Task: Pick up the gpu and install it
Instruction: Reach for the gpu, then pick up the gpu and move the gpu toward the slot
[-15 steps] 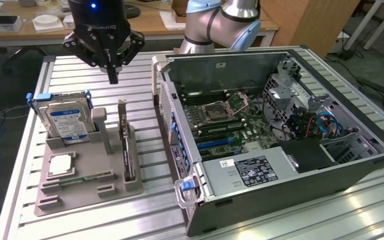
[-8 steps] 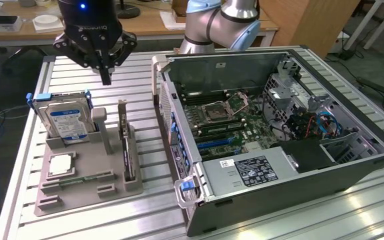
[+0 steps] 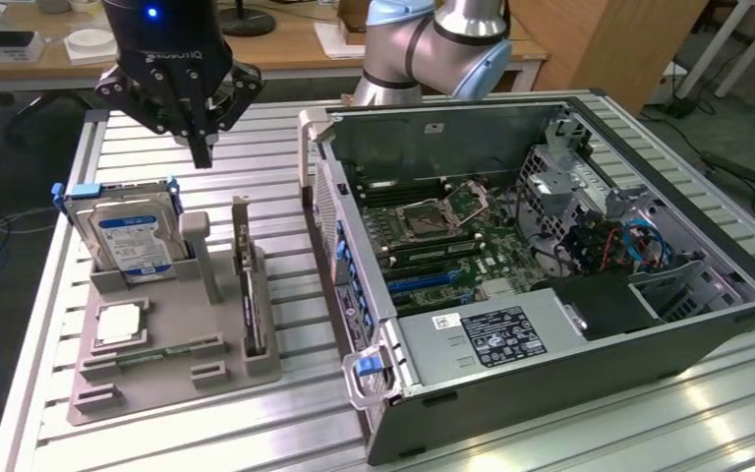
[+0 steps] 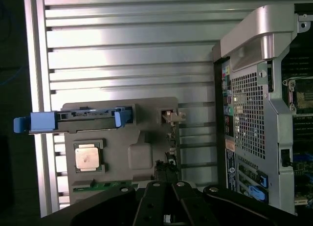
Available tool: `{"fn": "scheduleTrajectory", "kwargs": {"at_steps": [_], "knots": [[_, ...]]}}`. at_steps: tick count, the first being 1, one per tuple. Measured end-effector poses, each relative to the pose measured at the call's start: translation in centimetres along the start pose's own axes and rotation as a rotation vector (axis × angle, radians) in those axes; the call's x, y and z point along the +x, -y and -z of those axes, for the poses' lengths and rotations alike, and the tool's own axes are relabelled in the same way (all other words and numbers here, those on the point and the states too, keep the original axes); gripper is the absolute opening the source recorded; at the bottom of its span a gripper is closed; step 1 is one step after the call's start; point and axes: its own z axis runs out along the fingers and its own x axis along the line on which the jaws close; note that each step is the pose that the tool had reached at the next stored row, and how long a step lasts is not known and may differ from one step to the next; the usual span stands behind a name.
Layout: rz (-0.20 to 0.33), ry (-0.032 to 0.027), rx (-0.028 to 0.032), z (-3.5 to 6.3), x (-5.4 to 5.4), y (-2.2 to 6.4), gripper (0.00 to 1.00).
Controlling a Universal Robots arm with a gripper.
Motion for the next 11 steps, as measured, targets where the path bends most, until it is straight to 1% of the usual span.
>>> {"fn": "scheduleTrajectory", "kwargs": {"at_steps": [11], "knots": [[0.000, -0.0001, 0.0000, 0.00, 0.01, 0.00, 0.10]]}}
